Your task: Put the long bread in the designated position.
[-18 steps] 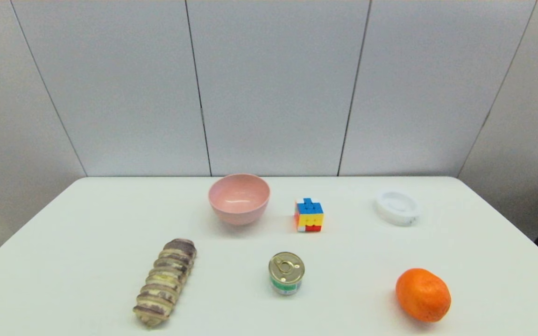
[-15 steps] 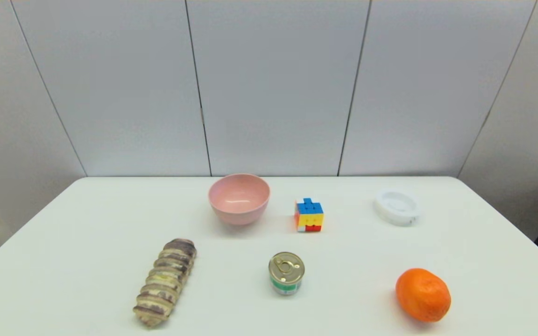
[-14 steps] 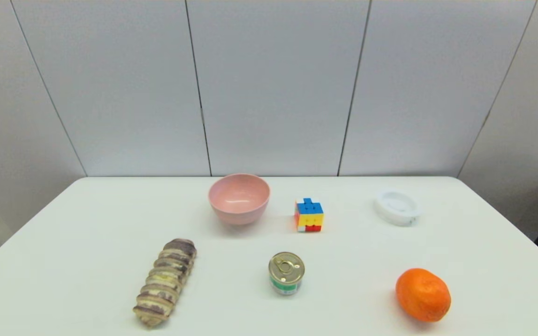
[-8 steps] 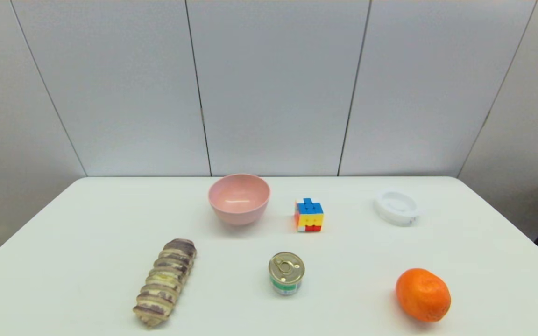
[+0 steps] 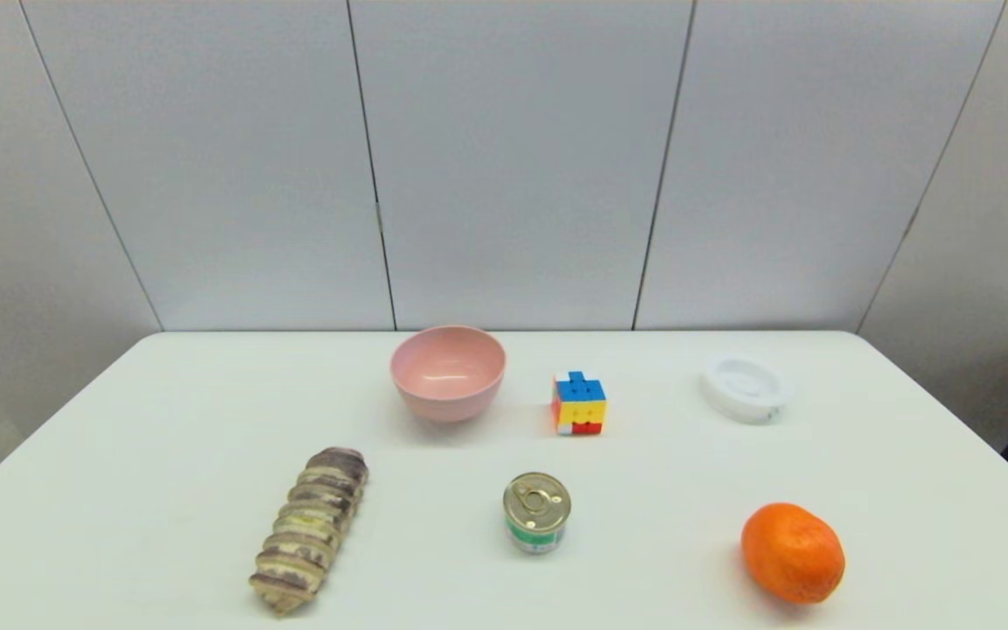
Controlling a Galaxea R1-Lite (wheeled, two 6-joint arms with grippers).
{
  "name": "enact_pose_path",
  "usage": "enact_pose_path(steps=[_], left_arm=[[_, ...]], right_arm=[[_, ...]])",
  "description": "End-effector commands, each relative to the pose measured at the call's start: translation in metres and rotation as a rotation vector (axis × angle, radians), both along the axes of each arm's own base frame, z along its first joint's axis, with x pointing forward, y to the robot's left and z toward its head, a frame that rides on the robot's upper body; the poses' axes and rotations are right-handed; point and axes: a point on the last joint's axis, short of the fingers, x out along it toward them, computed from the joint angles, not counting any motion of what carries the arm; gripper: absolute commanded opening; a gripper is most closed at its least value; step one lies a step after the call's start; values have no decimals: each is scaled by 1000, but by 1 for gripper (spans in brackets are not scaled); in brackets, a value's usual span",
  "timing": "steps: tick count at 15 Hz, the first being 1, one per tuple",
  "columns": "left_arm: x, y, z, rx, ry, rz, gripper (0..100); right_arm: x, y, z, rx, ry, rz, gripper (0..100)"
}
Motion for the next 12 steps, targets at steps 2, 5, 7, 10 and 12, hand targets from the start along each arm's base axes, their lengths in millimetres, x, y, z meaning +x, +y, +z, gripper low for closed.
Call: enact_pose_path(steps=[2, 5, 7, 10, 12], left_arm=[[11, 0, 11, 9, 159, -4, 100], [17, 0, 61, 15, 282, -12, 100], [37, 0, 103, 20, 347, -41, 100], [83, -4, 154, 46, 497, -95, 100], [122, -8, 170, 48, 608, -202, 100]], right_arm=[[0, 0, 0, 1, 1, 1, 100], [0, 0, 0, -1, 1, 1, 100], [0, 0, 0, -1, 1, 1, 100], [0, 0, 0, -1, 1, 1, 100], [0, 0, 0, 1, 1, 1, 100]])
